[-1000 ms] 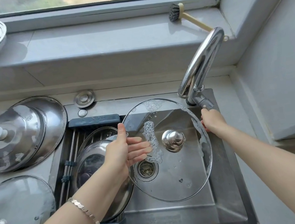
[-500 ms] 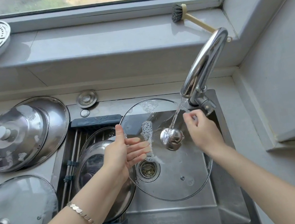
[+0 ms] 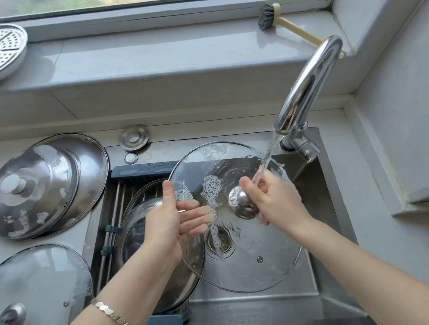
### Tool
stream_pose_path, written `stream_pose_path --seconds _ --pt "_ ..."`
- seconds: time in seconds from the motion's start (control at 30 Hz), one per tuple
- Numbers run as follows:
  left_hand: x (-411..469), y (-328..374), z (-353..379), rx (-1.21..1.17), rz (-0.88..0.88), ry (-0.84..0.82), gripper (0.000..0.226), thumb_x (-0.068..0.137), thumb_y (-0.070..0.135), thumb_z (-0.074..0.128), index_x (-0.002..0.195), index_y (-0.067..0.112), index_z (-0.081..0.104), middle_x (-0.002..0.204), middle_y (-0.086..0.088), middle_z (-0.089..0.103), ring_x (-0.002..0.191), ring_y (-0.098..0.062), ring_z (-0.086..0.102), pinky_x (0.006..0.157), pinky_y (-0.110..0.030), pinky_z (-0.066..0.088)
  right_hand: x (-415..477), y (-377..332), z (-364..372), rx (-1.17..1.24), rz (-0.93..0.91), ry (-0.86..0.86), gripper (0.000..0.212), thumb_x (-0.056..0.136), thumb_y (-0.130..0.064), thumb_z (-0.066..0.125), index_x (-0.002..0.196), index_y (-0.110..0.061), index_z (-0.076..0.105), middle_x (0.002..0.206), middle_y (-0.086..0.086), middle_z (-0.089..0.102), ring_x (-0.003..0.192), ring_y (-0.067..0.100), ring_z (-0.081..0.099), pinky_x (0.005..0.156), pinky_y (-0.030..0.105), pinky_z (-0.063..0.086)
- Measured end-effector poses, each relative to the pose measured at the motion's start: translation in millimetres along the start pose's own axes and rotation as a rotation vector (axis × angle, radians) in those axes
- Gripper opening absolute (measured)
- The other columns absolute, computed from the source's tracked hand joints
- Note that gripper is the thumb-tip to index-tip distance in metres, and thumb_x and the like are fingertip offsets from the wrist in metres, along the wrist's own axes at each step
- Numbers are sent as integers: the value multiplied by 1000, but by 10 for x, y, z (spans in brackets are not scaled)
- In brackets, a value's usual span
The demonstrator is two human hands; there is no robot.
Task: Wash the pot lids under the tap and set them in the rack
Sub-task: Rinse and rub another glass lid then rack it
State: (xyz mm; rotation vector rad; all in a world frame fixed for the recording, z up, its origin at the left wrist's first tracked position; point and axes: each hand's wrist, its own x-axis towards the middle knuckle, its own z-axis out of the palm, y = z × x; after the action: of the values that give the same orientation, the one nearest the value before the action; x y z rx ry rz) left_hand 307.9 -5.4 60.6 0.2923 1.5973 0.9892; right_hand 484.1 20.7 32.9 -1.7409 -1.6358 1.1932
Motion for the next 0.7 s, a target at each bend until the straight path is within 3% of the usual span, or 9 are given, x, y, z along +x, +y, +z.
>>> stream_pose_path --seconds 0.1,0.17,0.23,0.3,0.4,0.53,0.57,0.63,0.7 --pt "-46 -35 51 21 -2 -8 59 90 54 39 78 -1 56 63 -17 71 45 -21 67 38 -22 50 50 -32 -26 -161 8 180 31 97 -28 38 71 -15 50 71 5 59 66 26 58 63 40 46" --pt "-65 -59 108 46 13 2 61 90 55 40 79 -2 58 67 -20 70 46 -22 65 38 -22 51 43 -95 47 -351 -66 191 27 98 -29 37 102 -15 59 107 7 59 101 25 55 86 39 45" --pt "-75 -86 183 64 29 19 60 91 55 40 77 -1 59 66 -18 68 42 -20 62 36 -21 50 -54 -145 252 -555 -230 178 42 97 -31 33 127 -7 51 131 13 52 124 28 48 103 40 40" --pt "-86 -111 243 75 37 47 57 91 54 41 73 4 60 65 -14 66 42 -15 61 40 -21 49 -229 -190 486 -626 -380 114 53 97 -33 26 126 0 53 133 22 52 124 34 50 104 43 39" --pt "-105 -125 277 47 30 59 55 90 55 43 70 8 63 62 -6 67 59 -18 65 59 -26 52 -328 -183 620 -609 -528 40 55 98 -32 17 134 0 45 141 22 43 133 33 38 110 41 19" --pt "-148 -85 323 51 70 25 59 93 54 38 58 8 53 33 3 51 28 -9 45 35 -14 35 -188 -348 496 -482 -323 92 75 82 -42 1 149 -10 8 157 9 -2 142 13 -11 112 25 -17" --pt "-135 -75 321 69 82 44 60 92 55 39 55 9 53 35 3 52 33 -11 47 38 -16 37 -208 -384 533 -481 -303 97 75 81 -41 -1 149 -10 7 157 7 -4 143 13 -11 112 25 -17" --pt "-109 -68 289 86 80 71 63 90 58 39 53 10 58 44 -1 60 50 -19 58 52 -26 47 -286 -427 590 -523 -380 60 67 86 -34 14 144 -3 28 154 12 20 143 21 17 114 32 1" --pt "-124 -87 262 63 51 45 65 91 57 37 51 11 59 42 -3 60 45 -19 60 47 -24 47 -236 -402 569 -571 -466 55 61 90 -33 20 144 -5 29 153 12 25 142 24 21 114 31 0"
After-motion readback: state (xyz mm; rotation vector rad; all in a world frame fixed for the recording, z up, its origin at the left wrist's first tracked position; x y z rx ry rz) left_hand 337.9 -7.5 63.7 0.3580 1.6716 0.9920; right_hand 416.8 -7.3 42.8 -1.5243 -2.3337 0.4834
